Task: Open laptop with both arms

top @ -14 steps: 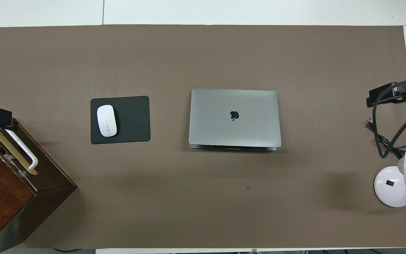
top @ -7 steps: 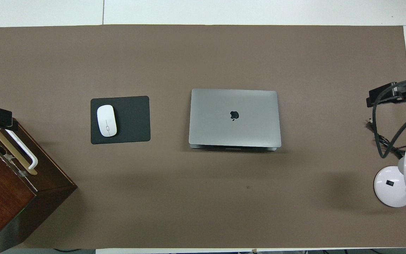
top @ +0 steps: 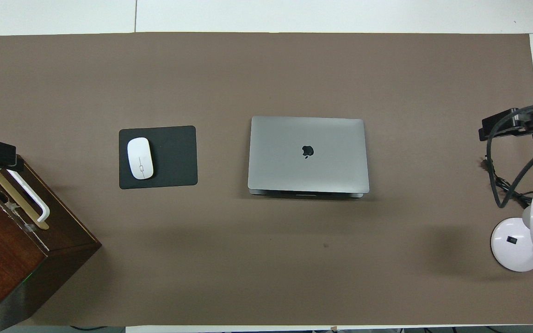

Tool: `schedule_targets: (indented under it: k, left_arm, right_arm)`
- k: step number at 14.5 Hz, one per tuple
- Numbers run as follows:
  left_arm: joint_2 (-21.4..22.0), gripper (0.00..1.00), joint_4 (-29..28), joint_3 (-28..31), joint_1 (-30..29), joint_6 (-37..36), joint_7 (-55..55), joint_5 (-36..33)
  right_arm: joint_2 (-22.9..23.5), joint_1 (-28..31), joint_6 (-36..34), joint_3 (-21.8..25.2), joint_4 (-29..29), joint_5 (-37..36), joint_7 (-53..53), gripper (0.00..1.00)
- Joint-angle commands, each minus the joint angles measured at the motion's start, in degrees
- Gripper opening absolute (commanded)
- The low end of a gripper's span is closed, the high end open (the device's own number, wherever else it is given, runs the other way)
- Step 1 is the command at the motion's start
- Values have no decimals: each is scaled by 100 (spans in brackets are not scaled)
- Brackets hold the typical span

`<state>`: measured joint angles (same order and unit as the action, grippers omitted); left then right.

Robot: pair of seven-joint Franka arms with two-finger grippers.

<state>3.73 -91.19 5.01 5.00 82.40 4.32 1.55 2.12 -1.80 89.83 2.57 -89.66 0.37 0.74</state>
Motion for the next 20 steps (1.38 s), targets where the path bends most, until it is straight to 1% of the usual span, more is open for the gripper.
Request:
schedule_targets:
  k: [1, 3, 5, 8, 10, 12, 14, 16, 20]
  left_arm:
    - [-3, 100, -40, -9, -52, 127, -107, 91]
    - [-3, 100, -31, -9, -61, 136, -107, 82]
    - [-3, 100, -31, -9, -52, 145, -107, 91]
    - [-3, 100, -31, -9, -52, 145, -98, 91]
    - [-3, 100, -31, -9, -52, 145, -98, 91]
    - [-3, 100, -31, -9, -52, 145, -98, 82]
    - [-3, 100, -40, -9, -52, 145, -98, 91]
    - [-3, 100, -31, -9, -52, 145, -98, 91]
    - [-3, 100, -40, -9, -52, 145, -98, 91]
  right_arm:
    - [-133, -5, 314, -46, -315, 25, -13, 100]
    - [-168, -145, 342, -63, -351, 25, -21, 100]
    - [-168, -145, 342, -63, -359, 25, 5, 100]
    - [-247, -154, 351, -63, -517, 25, 31, 100]
    - [-379, -145, 386, -72, -772, 51, 23, 100]
    - [-379, -163, 395, -90, -773, 139, 49, 100]
    - [-414, -154, 386, -195, -816, 226, 355, 100]
    - [-440, -163, 395, -204, -895, 332, 785, 100]
    - [-554, -286, 430, -222, -1106, 341, 1243, 100]
